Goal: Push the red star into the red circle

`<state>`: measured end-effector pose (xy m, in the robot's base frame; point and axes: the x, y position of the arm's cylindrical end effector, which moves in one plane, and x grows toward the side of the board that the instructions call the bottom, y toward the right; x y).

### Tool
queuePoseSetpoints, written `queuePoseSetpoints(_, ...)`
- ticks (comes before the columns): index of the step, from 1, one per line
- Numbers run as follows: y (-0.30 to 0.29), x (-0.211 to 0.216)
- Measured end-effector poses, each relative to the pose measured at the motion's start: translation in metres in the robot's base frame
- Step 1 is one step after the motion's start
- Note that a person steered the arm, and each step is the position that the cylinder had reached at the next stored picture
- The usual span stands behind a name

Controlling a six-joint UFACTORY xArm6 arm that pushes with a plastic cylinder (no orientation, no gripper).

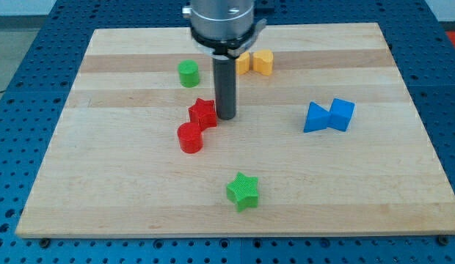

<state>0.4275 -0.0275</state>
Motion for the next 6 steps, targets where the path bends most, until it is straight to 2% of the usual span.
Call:
queuePoseSetpoints(2, -0.008, -0.034)
queuePoseSetpoints(3, -0.036, -0.011)
queuePoseSetpoints(4, -0.041, 0.020)
queuePoseSetpoints(5, -0.041, 0.023)
queuePoseSetpoints(6, -0.063, -0.007)
